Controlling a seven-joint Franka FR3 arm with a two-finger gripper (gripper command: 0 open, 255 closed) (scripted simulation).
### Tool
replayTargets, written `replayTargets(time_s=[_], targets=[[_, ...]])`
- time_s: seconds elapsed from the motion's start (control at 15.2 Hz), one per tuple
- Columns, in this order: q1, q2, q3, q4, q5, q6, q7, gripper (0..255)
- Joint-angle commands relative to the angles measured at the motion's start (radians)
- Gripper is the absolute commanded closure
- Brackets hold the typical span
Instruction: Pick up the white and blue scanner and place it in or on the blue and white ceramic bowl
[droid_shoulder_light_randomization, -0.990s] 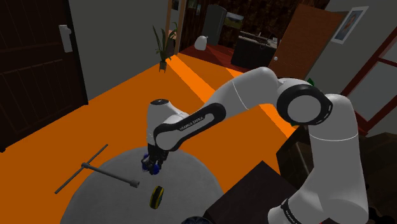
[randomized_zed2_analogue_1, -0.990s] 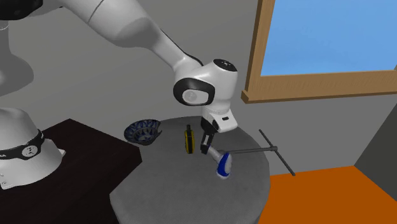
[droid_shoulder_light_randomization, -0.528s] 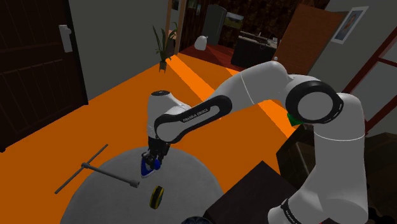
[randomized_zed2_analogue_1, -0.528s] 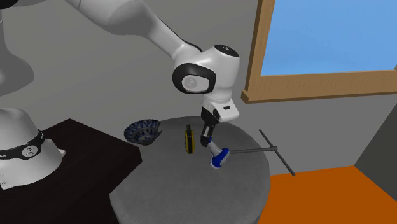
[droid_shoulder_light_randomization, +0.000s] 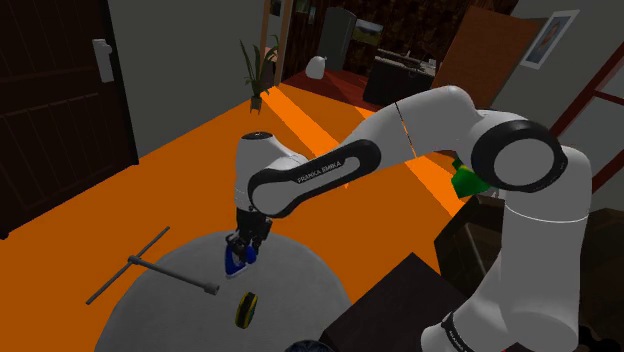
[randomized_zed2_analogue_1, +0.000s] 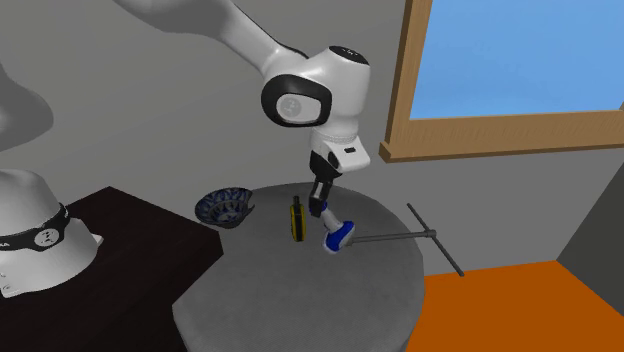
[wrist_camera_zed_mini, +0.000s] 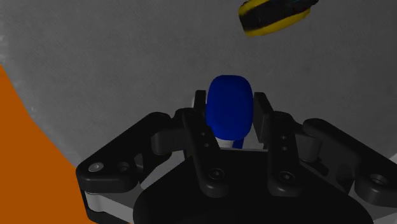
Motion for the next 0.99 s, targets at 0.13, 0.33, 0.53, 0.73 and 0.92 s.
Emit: replayTargets(time_s=[0.13,0.33,0.53,0.73,0.92], targets=[[0.013,-0.102,0.030,-0.169,0.030,0.074,0.030,255],[0.025,-0.177,0.056,-0.288,0.059,0.126,0.052,255],[0.041,-0.248,0.086,-0.397,0.094,0.172,0.074,255],[0.062,-0.315,0.120,-0.497,0.136,0.212,0.096,255],[0.087,-0.380,0.157,-0.587,0.186,0.248,0.118,255]])
